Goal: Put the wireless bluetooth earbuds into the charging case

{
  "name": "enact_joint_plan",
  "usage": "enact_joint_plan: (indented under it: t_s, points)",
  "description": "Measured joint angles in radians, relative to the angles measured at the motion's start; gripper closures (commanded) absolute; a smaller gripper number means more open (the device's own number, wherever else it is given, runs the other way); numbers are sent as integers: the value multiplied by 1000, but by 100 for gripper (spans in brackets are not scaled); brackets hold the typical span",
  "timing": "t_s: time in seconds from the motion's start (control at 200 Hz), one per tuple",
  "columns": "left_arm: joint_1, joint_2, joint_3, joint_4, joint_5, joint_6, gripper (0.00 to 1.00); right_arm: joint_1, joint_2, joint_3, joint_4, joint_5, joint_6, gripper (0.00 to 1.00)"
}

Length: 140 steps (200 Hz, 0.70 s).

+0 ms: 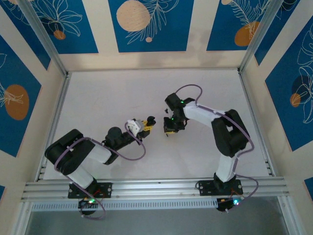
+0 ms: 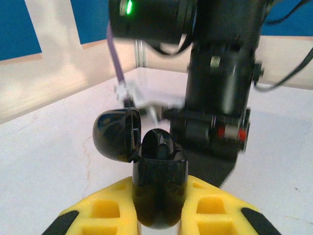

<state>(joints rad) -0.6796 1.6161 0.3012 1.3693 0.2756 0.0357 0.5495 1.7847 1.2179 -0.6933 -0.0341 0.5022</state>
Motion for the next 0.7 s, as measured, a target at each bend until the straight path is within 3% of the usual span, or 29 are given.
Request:
enact_joint_plan:
  t_s: [0.7]
  points:
    - [-21,99,139,0,-12,-30,91,-95,-444,-224,386,-107,15,87]
